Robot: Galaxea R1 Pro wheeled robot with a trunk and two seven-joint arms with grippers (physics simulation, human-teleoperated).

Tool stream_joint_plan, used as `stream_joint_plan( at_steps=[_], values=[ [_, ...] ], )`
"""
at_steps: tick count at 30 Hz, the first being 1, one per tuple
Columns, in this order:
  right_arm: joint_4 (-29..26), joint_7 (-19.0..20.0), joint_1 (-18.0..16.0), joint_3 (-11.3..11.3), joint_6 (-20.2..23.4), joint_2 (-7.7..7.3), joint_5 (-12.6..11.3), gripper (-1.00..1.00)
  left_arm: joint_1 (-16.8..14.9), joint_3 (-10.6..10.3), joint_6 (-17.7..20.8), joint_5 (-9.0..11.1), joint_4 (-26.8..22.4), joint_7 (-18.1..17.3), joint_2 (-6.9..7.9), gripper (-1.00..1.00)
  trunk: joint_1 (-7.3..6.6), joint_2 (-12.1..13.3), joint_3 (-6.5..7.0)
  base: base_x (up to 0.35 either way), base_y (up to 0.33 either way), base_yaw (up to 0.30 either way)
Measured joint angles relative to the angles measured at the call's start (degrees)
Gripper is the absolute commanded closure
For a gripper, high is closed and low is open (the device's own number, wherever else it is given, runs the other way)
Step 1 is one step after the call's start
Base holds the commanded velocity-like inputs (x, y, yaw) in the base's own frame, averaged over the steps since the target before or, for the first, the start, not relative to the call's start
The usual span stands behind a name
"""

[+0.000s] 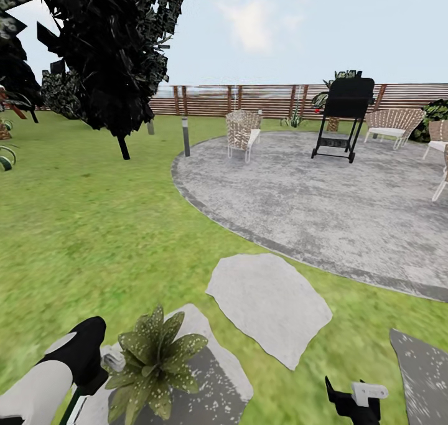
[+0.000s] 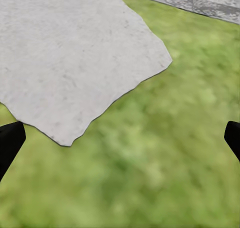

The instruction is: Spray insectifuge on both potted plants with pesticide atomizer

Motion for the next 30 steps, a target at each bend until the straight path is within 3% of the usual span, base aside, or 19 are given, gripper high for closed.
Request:
stream_joint_plan(
  at_steps=[5, 16, 30],
  values=[
    [0.02, 0.0, 0.0, 0.0, 0.0, 0.0, -0.01, -1.0, 0.18, 0.05, -0.09, -0.04, 0.8, -0.01, 0.44, 1.0, 0.0, 0.0, 0.0, 0.0, 0.0, 0.044],
    [0.06, 0.0, 0.0, -0.01, 0.0, 0.0, -0.01, -1.0, 0.41, 0.0, -0.16, 0.08, 0.43, -0.01, 0.32, 1.0, 0.0, 0.0, 0.0, 0.0, 0.0, 0.243],
    [0.0, -0.01, 0.0, 0.0, 0.0, -0.09, 0.0, -1.0, 0.48, 0.06, -0.29, -0.05, 1.13, 0.07, 0.39, 1.0, 0.0, 0.0, 0.0, 0.0, -0.032, 0.014]
  ],
)
